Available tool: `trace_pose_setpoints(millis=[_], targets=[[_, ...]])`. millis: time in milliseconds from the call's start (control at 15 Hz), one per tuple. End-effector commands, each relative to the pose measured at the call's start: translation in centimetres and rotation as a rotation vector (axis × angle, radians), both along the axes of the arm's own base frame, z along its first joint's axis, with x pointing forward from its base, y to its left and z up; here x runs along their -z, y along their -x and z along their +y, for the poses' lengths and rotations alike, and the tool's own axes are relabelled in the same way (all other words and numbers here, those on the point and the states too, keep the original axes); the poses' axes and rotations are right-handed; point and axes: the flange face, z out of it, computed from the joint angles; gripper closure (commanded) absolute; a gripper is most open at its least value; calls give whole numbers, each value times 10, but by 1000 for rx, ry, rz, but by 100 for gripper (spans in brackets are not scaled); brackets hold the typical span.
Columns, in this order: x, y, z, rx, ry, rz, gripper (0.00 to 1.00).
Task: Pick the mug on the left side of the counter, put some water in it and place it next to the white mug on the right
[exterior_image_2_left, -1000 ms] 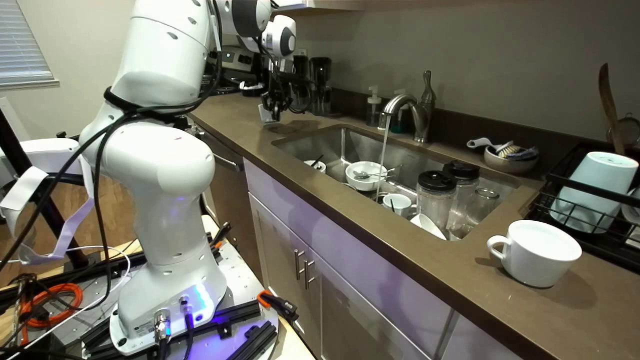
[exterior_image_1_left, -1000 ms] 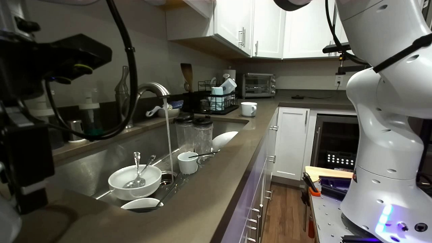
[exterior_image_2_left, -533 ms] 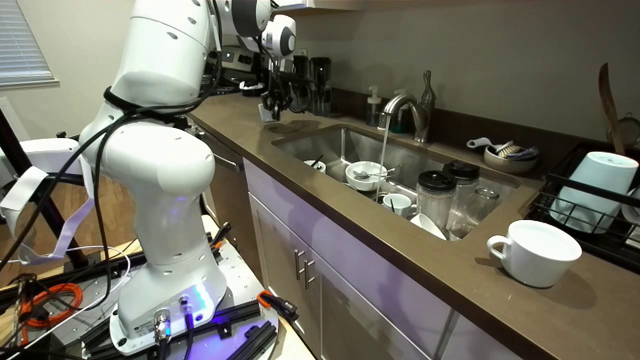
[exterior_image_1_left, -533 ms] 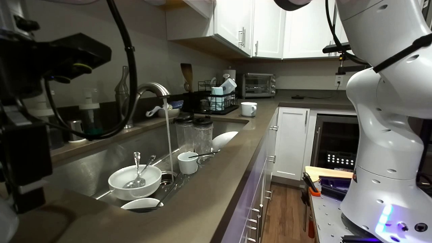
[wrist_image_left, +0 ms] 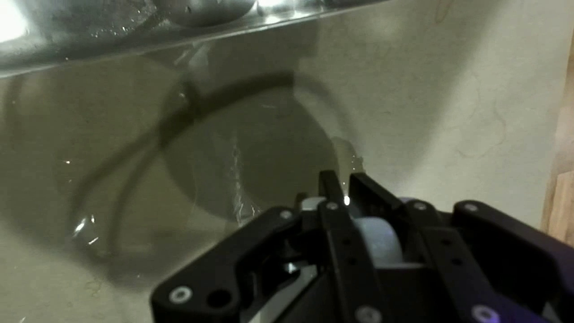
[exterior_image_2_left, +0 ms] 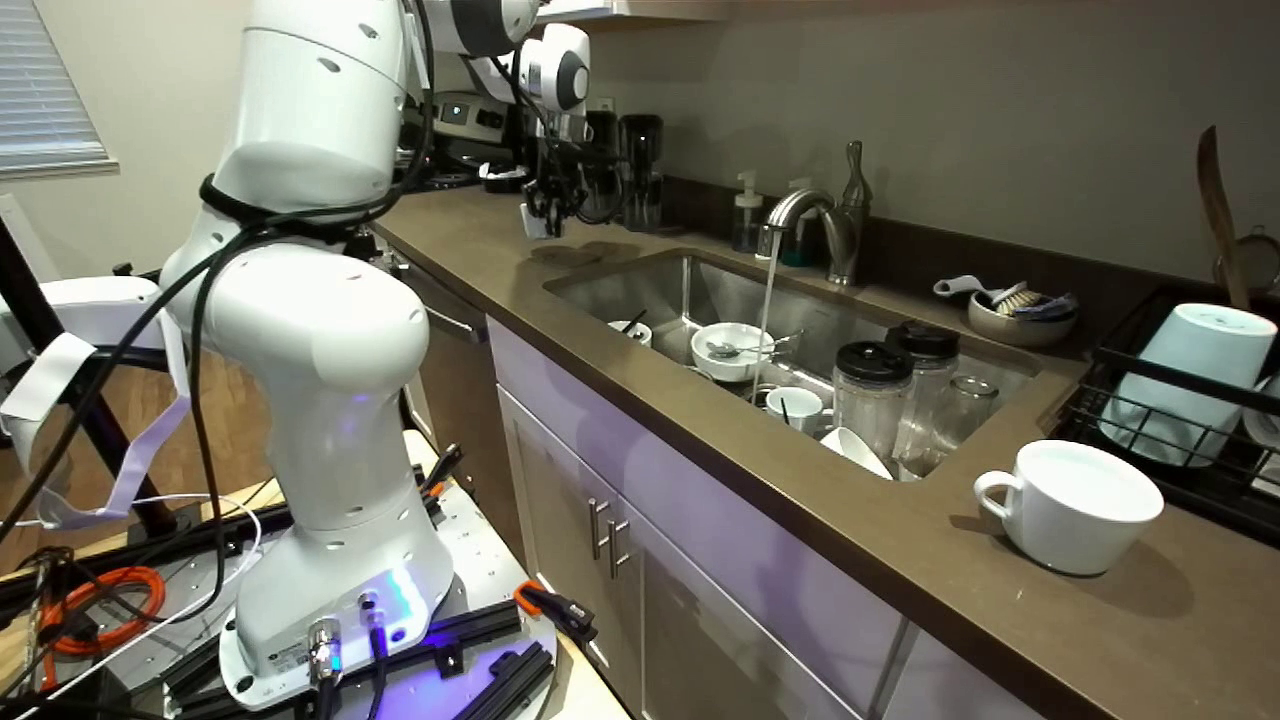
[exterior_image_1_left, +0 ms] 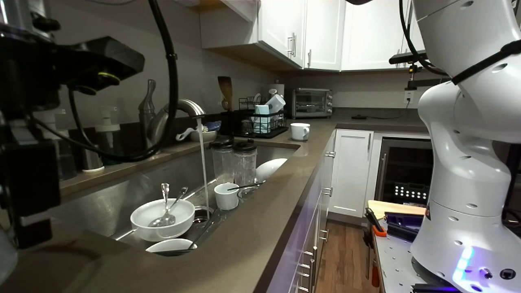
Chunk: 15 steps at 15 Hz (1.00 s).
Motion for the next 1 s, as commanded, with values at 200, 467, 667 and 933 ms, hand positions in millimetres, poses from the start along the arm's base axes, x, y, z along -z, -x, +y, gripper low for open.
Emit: trace_pose_setpoints(millis=[200, 467, 667, 933], targets=[[-5, 42, -36, 153, -56, -37, 94], [1, 61, -64, 230, -85, -46, 94], [1, 67, -89, 275, -98, -59, 94], [-4, 62, -126, 335, -94, -72, 94]])
